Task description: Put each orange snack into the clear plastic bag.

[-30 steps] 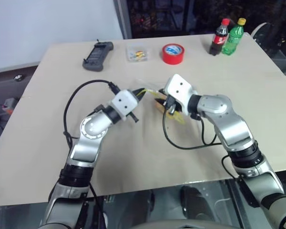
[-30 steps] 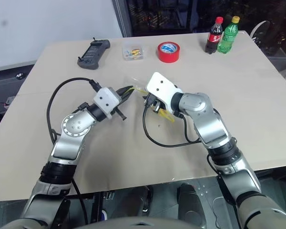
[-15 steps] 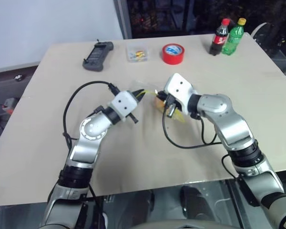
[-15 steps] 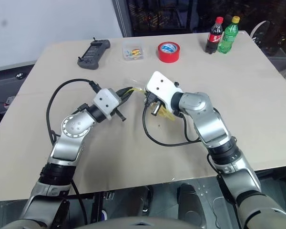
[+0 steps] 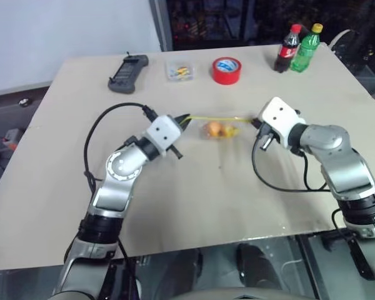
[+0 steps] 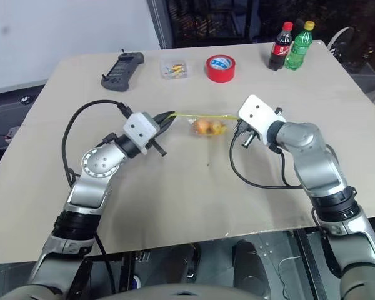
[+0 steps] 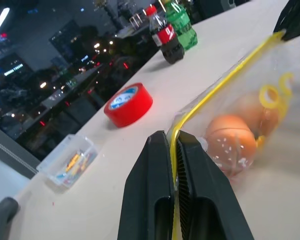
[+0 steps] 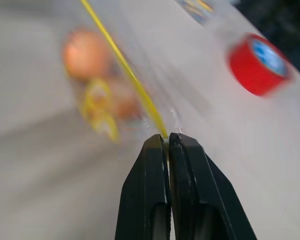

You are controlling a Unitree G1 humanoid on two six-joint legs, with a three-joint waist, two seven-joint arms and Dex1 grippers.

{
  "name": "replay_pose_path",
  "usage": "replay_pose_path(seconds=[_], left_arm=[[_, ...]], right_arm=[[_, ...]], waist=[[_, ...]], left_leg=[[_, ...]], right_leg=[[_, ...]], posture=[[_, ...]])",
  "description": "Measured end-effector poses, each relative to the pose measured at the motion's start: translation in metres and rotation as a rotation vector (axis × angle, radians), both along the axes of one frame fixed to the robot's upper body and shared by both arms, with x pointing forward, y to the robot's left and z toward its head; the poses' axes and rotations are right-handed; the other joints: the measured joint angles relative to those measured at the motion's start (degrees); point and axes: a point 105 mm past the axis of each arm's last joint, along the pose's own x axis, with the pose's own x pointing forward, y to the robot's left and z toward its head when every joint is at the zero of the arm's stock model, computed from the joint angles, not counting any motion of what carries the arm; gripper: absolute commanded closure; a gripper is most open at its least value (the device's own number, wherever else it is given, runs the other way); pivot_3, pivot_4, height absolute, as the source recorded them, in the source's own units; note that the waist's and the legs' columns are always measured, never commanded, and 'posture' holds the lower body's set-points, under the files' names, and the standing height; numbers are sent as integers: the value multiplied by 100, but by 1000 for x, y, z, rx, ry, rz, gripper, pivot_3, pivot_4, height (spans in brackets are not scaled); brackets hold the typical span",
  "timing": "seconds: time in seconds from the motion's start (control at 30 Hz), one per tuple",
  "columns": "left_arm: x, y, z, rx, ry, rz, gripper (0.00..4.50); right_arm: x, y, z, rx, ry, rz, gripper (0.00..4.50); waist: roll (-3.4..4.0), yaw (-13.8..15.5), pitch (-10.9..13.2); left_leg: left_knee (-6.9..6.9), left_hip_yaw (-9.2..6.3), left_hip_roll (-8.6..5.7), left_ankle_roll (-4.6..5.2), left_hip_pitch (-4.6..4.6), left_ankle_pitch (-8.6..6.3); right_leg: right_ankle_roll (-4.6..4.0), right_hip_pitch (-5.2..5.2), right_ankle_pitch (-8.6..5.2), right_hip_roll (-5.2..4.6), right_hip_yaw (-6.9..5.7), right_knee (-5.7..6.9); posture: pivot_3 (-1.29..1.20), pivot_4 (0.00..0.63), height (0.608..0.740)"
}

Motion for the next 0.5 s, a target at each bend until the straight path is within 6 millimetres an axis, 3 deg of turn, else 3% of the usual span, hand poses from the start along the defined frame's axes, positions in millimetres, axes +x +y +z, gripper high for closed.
replay_pose_path(seconds=[0.13, 0.27, 0.37, 0.43, 0.5], left_arm=[[15, -7, 11, -53, 6, -1, 4500], [42, -17, 38, -65, -35, -10, 4500], [47, -23, 65, -60, -123, -46, 4500], [44, -25, 66, -44, -137, -71, 4500], [36, -26, 47, 1, -104, -107, 4500]], right_arm=[[13, -6, 7, -5, -53, -28, 4434], [36, -14, 42, -34, -216, -78, 4434], [37, -23, 68, -60, -319, -74, 4434], [31, -28, 69, -84, -326, -47, 4434], [15, -33, 55, -122, -290, 9, 4434]], waist=[[-2, 11, 1], [-5, 15, 4], [-5, 12, 3], [-5, 3, 2], [-5, -4, -1]], left_leg=[[7, 5, -4, -1, -3, 1], [10, 14, -7, -12, -6, 8], [4, 15, -6, -13, -9, 8], [-11, 12, -7, -8, -12, 4], [-19, 6, -5, 4, -18, -4]], right_leg=[[1, 1, 1, -2, 0, 0], [1, 0, 1, -2, -4, 1], [1, 1, 0, -3, -4, -12], [-1, -3, -1, -8, -2, -27], [-1, -12, -2, -12, -1, -26]], posture=[[0, 150, 740], [0, 150, 740], [0, 150, 740], [0, 150, 740], [0, 150, 740]])
